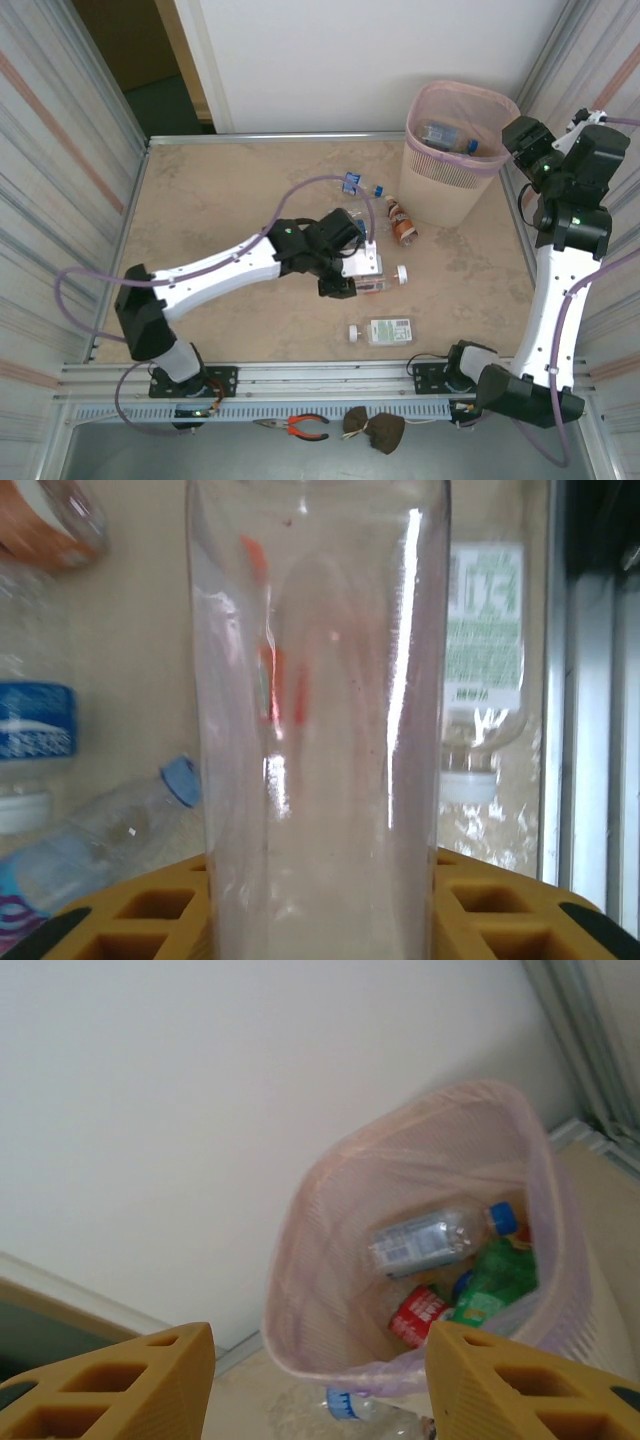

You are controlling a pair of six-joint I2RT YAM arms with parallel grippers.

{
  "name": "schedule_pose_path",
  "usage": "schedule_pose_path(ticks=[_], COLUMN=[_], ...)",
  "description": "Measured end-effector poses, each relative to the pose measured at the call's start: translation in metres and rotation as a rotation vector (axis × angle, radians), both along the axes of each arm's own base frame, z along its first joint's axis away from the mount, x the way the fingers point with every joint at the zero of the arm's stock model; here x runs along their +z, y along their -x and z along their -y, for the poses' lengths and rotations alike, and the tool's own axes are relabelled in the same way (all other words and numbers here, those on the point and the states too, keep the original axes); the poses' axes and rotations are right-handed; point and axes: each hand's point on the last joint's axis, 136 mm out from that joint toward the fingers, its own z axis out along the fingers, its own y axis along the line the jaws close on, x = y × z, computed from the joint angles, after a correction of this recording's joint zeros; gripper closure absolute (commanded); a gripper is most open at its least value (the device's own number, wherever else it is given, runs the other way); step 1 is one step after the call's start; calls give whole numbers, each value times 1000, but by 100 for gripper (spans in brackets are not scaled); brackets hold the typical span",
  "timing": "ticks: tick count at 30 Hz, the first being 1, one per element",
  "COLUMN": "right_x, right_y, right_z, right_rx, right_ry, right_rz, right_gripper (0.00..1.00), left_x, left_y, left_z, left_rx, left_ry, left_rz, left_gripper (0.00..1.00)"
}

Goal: Put the plastic bottles in the bin

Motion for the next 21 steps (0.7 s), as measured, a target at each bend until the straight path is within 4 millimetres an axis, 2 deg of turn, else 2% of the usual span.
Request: schedule_pose_path(ticks=[7,12,17,21], right_x=[34,65,88,96], right_y=[22,51,100,145], right_z=[-46,-89,-151,-193], right_rx=[245,451,712,914], right_ry=[77,166,280,345], right_rz=[208,391,580,709], right_gripper=[38,31,22,19], left_x=[106,177,227,252], left_y=[-6,2,10,20], left_z=[3,1,-2,1], left_rx=[14,-29,-91,-155], left_ry=[386,660,861,959], left_rz=[46,62,55,47], left_gripper=[71,72,73,74])
